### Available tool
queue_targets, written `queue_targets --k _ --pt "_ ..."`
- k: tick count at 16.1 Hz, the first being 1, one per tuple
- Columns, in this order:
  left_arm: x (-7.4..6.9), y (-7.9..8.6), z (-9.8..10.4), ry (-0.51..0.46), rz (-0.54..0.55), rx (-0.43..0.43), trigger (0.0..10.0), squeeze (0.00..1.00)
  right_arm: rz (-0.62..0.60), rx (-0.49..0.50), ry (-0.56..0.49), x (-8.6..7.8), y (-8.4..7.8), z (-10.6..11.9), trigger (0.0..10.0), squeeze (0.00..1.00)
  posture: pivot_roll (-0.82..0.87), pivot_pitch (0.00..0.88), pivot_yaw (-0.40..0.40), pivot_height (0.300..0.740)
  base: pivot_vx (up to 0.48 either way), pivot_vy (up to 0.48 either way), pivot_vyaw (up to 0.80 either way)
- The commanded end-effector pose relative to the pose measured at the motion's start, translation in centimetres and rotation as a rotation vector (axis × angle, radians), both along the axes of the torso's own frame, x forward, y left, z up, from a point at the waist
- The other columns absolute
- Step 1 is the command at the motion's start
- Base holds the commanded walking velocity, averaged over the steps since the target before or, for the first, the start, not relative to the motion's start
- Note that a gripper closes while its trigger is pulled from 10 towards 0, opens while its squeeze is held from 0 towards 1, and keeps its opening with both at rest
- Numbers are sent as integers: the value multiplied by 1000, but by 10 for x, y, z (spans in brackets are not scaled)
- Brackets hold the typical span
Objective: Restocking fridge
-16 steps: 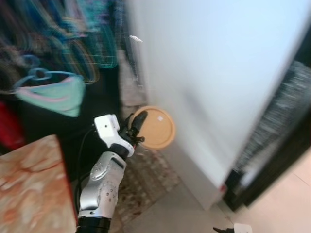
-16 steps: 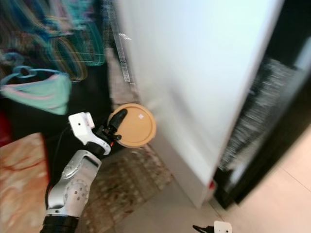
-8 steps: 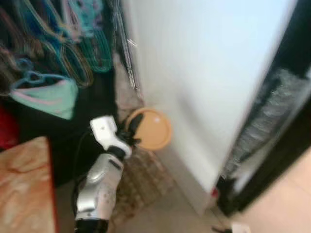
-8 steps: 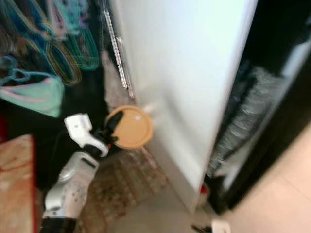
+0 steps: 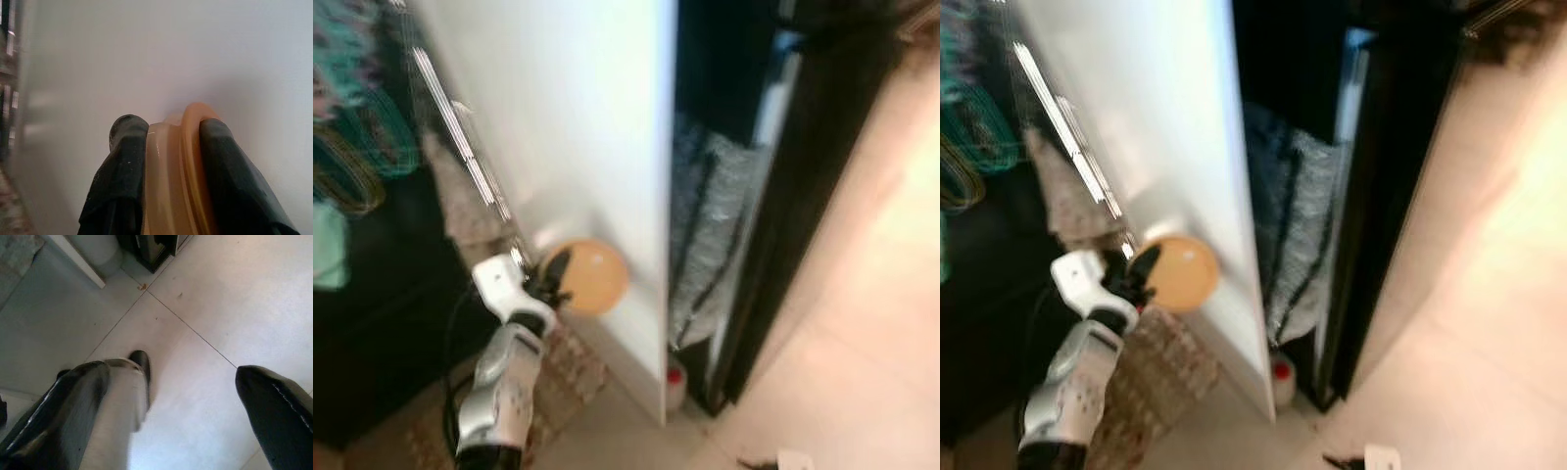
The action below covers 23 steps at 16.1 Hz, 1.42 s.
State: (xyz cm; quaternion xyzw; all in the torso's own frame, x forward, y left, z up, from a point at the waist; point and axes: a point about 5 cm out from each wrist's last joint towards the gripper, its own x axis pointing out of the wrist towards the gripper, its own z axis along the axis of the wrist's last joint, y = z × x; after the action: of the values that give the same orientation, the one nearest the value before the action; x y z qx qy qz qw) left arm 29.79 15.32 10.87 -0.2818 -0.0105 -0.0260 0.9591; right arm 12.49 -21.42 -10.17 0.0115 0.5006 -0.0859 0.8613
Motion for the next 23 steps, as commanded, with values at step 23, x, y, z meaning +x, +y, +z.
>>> queue_targets --k 23 --pt "-102 77 -178 930 249 183 10000 0 -248 -153 -151 -9 -8 5 10000 0 -144 0 105 740 0 0 0"
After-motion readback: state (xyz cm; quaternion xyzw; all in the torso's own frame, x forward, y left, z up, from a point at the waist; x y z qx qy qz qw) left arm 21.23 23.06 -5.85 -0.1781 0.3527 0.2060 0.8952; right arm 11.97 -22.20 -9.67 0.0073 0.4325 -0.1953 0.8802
